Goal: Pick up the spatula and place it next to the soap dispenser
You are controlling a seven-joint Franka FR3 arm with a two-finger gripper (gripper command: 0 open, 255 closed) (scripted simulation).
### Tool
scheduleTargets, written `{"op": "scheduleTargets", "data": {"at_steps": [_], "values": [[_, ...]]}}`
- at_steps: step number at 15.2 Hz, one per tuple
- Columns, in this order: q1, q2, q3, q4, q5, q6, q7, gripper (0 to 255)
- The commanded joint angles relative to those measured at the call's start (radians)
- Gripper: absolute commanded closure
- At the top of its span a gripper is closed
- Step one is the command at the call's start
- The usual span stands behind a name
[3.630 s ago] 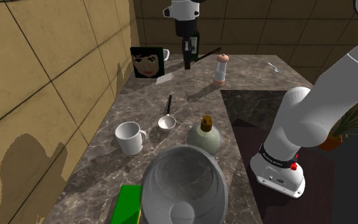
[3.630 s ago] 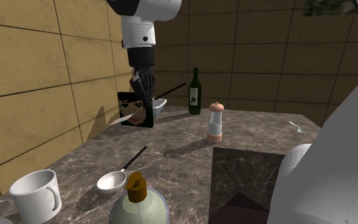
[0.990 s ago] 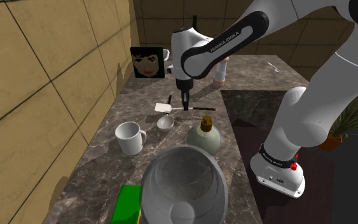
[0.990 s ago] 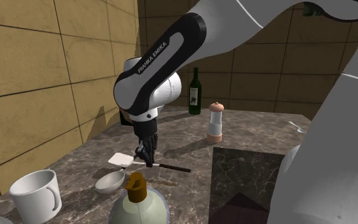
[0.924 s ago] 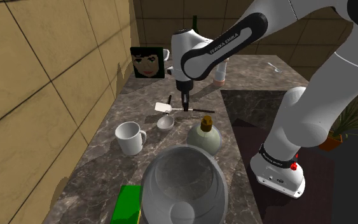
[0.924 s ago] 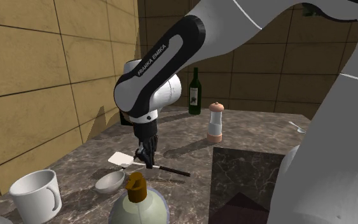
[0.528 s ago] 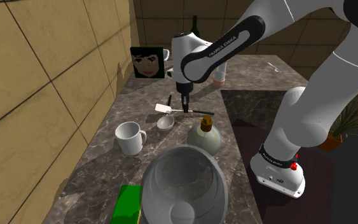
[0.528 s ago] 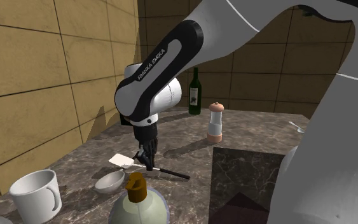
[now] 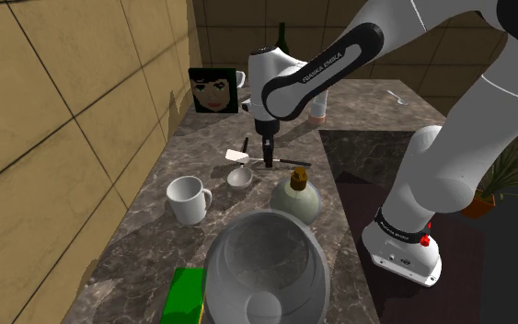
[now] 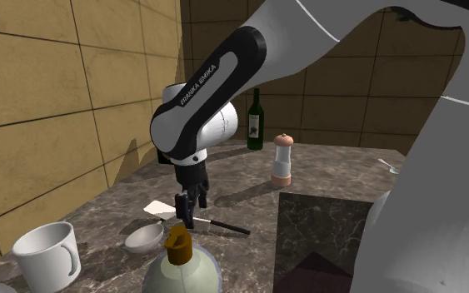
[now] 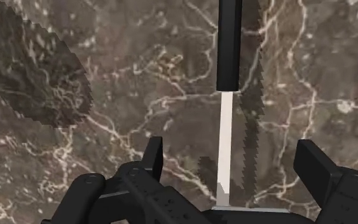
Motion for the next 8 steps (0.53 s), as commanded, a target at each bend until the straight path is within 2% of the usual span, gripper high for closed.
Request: {"op": "scheduleTargets", "data": {"at_steps": [1,4,8], "values": [[0.000,-0.020,0.001,0.018,0.001,-0.038,-0.001,0],[0.002,-0.065,0.003,0.076,0.003,-0.141,-0.001,0],[0.002,-0.065,0.003,0.076,0.003,-0.141,-0.001,0]]}}
